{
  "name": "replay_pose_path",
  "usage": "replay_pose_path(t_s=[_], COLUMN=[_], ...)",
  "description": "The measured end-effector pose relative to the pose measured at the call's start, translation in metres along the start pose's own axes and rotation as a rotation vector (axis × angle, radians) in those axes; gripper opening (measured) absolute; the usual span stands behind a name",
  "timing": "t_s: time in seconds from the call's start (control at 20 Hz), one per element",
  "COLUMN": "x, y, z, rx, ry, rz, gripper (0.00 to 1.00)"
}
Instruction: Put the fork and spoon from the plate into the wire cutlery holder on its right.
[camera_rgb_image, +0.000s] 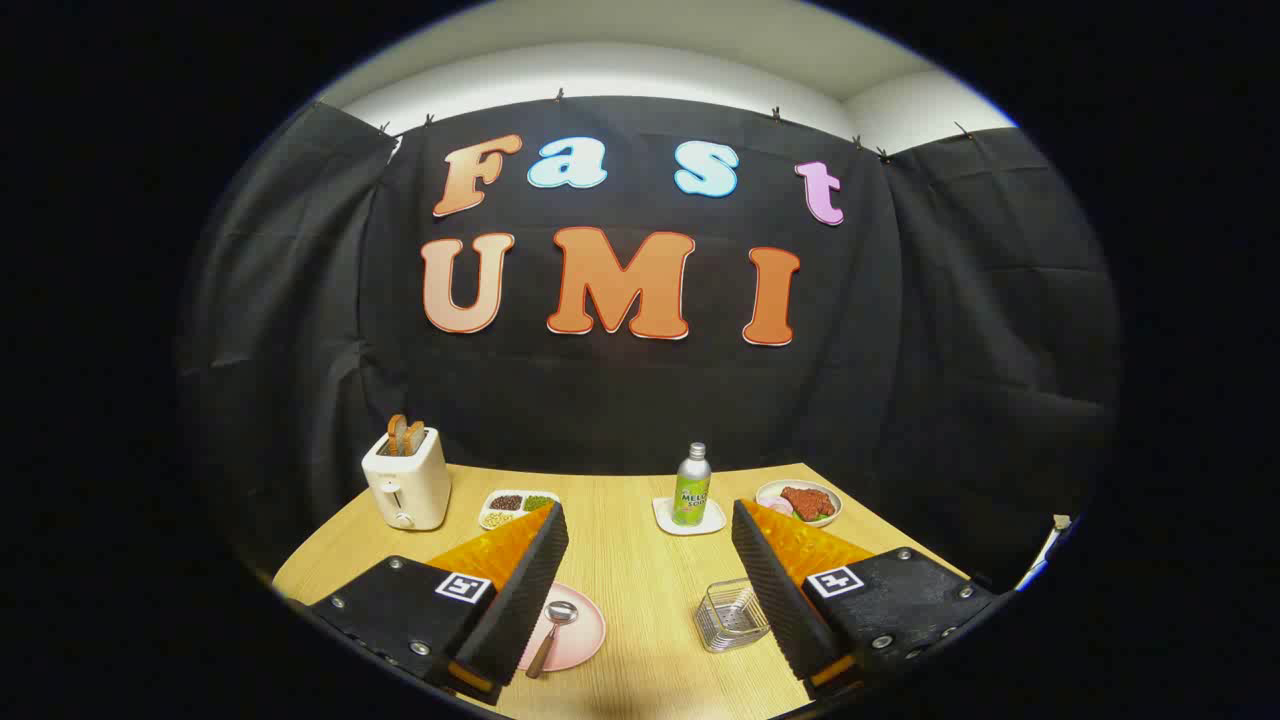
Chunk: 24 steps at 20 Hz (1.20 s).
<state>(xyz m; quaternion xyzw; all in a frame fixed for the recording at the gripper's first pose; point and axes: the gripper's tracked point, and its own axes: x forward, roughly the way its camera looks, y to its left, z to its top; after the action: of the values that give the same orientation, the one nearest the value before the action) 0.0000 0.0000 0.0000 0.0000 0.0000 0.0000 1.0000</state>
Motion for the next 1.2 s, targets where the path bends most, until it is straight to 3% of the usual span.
replay_pose_path(t_s=[0.85,1.2], x=[0.041,0.037], y=[-0.012,0.011], z=[-0.032,-0.056], rx=[-0.015,0.023], ry=[0.073,0.122], rz=[0.082,0.107], gripper=[0.99,0.99])
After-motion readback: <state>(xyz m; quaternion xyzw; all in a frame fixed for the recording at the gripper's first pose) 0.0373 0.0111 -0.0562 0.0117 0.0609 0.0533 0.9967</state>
